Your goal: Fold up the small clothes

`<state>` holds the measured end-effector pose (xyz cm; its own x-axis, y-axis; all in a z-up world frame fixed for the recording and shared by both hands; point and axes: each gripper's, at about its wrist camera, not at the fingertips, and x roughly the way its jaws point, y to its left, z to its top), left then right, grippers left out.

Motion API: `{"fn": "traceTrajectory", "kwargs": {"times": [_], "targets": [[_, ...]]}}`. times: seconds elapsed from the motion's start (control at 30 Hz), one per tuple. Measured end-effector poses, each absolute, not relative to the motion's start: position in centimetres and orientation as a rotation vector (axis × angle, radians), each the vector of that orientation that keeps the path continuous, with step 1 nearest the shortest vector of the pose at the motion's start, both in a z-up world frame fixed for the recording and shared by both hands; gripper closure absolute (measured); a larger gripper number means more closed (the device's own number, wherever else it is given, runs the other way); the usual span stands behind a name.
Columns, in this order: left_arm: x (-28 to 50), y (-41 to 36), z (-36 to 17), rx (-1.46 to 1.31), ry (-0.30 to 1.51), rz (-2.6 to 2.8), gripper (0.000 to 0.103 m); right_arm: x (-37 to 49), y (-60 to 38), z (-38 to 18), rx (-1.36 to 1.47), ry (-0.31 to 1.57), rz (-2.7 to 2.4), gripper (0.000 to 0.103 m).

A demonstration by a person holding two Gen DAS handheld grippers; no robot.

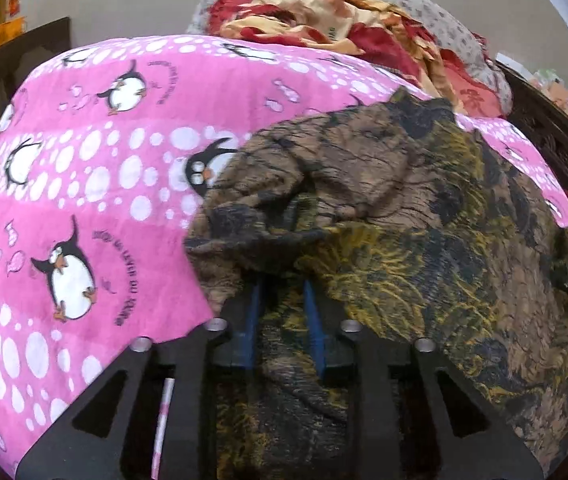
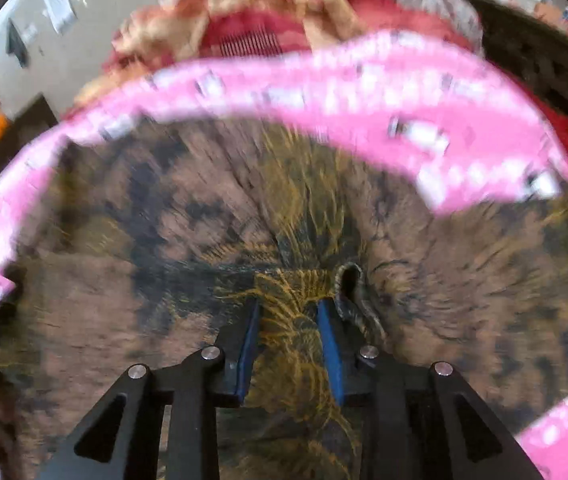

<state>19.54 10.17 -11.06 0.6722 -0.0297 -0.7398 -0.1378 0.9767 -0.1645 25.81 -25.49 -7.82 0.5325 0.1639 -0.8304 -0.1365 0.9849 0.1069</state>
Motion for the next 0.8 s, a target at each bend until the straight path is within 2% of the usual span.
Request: {"fn": "traceTrajectory", "kwargs": {"times": [0.03,0.17,0.27,0.37,0.43,0.53,0.6,0.67,0.8], "targets": [[19.9,10.0,-11.1,-0.222,0.835,0.031,0.053,25.7,-25.5,-7.8,0.025,0.970,0.181,0.075],[18.5,9.2,-8.6,-0.188,0.824,0.031,0.052,25.0,-25.0,-6.5,-0.003,0.989,0.170,0.074],[15.6,7.2,-7.2,-0.181,0.800,-0.016,0.052,22.2,-23.6,-4.4,-0.004,0.935,0.248,0.074],[14.4,5.3,-10.0,-0.153,0.903,-0.007,0.052,18.8,-21.2,-4.3,-0.033,0.921,0.299,0.074],[13.6,4.5,-11.2,-0.108,0.858,0.010,0.051,17.6,-20.1,-6.4,-0.061,0.968,0.274,0.073],[13.9,4.6,-11.1,-0.111,0.865,0.015,0.050,15.9,-19.4,-7.8,-0.090,0.884,0.235,0.072],[13.8,4.6,-11.1,-0.112,0.854,0.011,0.049,15.8,-19.3,-7.6,-0.082,0.889,0.238,0.067],[13.7,4.6,-11.0,-0.118,0.855,0.007,0.049,15.8,-19.1,-7.7,-0.086,0.888,0.277,0.055],[12.0,4.8,-10.2,-0.141,0.892,0.023,0.048,15.2,-18.9,-6.4,-0.097,0.922,0.274,0.055]]}}
